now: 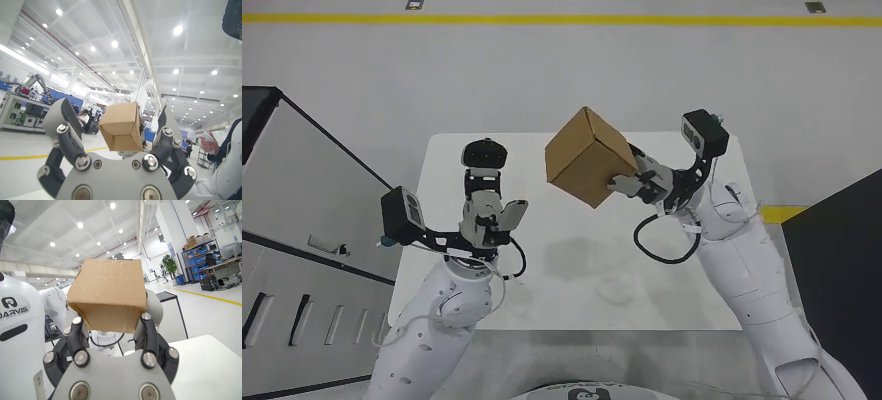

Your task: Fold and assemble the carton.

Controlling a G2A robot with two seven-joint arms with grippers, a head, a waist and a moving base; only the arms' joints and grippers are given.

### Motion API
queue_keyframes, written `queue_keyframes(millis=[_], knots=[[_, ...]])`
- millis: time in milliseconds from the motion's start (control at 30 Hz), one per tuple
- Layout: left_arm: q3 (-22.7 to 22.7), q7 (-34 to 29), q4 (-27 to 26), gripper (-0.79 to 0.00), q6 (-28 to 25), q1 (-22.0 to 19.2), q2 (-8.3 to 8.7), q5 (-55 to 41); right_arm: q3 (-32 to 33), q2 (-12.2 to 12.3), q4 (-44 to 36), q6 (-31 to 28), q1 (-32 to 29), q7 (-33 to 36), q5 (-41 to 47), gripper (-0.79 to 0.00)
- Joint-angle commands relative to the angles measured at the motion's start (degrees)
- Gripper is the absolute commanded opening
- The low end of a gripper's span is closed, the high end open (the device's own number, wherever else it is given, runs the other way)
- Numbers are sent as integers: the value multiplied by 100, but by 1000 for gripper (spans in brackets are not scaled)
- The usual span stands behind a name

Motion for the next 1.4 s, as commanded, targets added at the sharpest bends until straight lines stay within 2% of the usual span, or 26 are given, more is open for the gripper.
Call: queue_keyframes(millis=[0, 67, 200, 500, 567, 733, 800, 967, 1100, 1367], knots=[[-324, -177, -55, 0, -258, 42, 45, 71, 171, 48, -151, -1, -11, 169, -195, -785], [-608, -489, -130, 0, -729, 103, 106, 194, 310, 95, -307, -1, -41, 296, -245, -785], [-1253, -929, -344, 0, -1316, 273, 212, 597, 602, 194, -599, -1, -51, 639, -404, -785], [-1324, -990, -380, 0, -1219, 213, 211, 462, 602, 194, -599, -1, -51, 639, -404, -785], [-1724, -1299, -443, 0, -1363, 62, 261, 763, 602, 194, -599, -1, -51, 639, -404, -785], [-2885, -1877, -372, 0, -2682, -1, 434, 944, 602, 194, -599, -1, -51, 639, -404, -785], [-3222, -2017, -373, 0, -2798, 49, 499, 873, 602, 194, -599, -1, -51, 639, -404, -785], [-3438, -2306, -561, 0, -2798, 262, 731, 866, 602, 194, -599, -1, -51, 639, -404, -785], [-3438, -2306, -561, 0, -2798, 262, 731, 866, 604, 195, -629, 11, -46, 639, -436, -785], [-3438, -2306, -561, 0, -2798, 262, 731, 866, 1214, 308, -1955, -1, 233, 686, -2495, -785]])
